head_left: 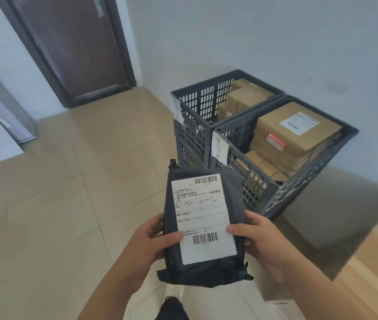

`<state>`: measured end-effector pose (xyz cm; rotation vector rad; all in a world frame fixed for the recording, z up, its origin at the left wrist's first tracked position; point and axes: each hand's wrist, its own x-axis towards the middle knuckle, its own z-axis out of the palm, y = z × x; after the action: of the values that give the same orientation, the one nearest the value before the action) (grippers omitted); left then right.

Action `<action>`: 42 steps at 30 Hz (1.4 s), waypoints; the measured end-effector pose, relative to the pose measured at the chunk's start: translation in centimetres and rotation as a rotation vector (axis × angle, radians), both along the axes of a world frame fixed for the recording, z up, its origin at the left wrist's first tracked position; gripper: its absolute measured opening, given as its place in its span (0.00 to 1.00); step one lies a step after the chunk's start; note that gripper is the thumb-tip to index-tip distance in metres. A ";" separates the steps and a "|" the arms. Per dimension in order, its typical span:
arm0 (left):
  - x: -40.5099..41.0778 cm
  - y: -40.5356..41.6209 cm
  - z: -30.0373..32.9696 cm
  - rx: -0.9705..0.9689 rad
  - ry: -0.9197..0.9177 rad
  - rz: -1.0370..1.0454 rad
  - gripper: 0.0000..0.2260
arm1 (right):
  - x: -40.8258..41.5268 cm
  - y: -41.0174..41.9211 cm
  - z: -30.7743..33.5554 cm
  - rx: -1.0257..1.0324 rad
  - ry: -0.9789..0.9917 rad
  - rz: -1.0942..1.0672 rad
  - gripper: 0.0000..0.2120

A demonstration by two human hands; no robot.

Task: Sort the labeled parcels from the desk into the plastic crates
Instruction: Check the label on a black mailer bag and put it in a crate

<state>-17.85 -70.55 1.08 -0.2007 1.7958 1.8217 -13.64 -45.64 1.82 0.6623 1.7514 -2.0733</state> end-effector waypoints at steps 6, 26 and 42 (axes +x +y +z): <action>-13.5 -1.9 1.1 0.047 -0.013 -0.112 0.19 | -11.1 -2.4 2.6 -0.005 -0.013 -0.093 0.15; -49.2 8.7 2.8 -0.235 0.055 -0.291 0.22 | -41.9 5.7 -1.5 -0.107 -0.008 -0.346 0.11; -71.6 25.0 3.0 -0.876 0.553 -0.742 0.20 | -52.6 12.7 -5.0 0.546 -0.049 -0.615 0.15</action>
<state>-89.48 -45.59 4.08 0.6277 2.4843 0.5255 -66.25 -32.95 -3.20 1.5593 2.3157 -1.8640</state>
